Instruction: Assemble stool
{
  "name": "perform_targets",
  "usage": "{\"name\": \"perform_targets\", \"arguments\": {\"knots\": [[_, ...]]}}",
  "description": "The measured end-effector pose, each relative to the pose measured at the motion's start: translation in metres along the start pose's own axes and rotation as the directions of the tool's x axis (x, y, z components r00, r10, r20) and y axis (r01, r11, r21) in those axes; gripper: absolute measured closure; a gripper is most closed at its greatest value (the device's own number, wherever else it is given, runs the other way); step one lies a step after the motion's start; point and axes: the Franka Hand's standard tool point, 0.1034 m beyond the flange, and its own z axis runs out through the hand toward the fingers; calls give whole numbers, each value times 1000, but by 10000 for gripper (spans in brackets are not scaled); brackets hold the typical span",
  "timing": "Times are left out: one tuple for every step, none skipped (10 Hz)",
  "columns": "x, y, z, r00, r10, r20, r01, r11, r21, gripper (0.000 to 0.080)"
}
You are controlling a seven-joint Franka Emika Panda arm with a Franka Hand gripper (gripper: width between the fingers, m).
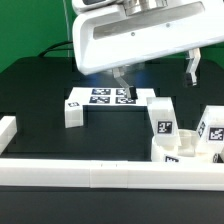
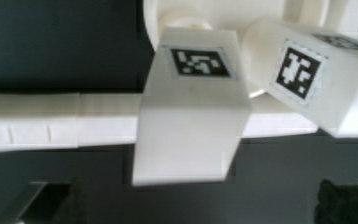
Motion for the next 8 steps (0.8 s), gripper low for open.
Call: {"name": "perform_targets", "arguments": {"knots": [[-3,0,1,1000,-12,4,12,1000,1,151],[-3,0,1,1000,-22,4,22,1000,2,151],[-3,0,1,998,-62,4,62,998,2,151],[-3,0,1,985,-171,4,171,985,1,151],[-1,0,2,933,-361,-5,361,932,-18,151],[-6,-1,5,857,-514,-5,514,857,-34,151],[-9,-2,9,805,-593,6,593,805,-30,151],[-11,-3,10,791,-611,22,612,791,-11,151]]}}
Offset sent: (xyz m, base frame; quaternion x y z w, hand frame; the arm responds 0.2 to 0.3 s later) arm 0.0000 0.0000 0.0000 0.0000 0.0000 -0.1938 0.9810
